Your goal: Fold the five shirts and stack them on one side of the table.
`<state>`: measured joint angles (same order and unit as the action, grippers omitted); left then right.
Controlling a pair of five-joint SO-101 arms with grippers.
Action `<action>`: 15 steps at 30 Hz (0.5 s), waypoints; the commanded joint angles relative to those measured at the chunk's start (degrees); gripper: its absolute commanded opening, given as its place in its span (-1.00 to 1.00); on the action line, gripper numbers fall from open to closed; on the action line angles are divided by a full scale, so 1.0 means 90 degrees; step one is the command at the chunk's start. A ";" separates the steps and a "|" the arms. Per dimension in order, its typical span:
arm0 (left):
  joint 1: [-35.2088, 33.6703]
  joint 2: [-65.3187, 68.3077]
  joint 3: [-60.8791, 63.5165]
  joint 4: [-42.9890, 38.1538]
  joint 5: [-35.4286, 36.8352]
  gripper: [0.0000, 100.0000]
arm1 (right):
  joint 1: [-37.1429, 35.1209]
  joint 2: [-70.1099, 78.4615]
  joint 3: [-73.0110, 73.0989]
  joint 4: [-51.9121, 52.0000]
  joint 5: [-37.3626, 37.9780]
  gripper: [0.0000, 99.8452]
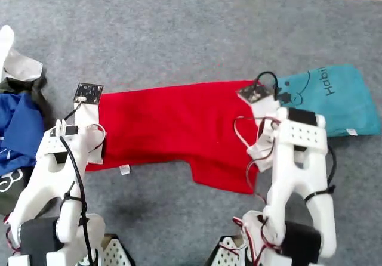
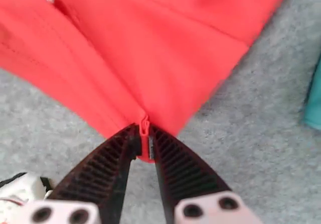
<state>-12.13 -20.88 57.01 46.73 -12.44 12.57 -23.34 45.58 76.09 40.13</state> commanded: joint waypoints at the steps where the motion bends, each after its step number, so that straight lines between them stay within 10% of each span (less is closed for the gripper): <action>1: -0.0093 -0.0186 -0.0015 0.0029 -0.0020 -0.94 | -0.0078 -0.0347 0.0317 -0.0274 0.0068 -0.97; 15: -0.0171 -0.0186 -0.0396 0.0518 0.0039 -0.94 | -0.0098 -0.0357 0.1216 -0.1241 0.0059 -0.97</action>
<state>-15.82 -20.88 55.78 50.68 -12.26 12.40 -24.84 56.22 66.42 40.13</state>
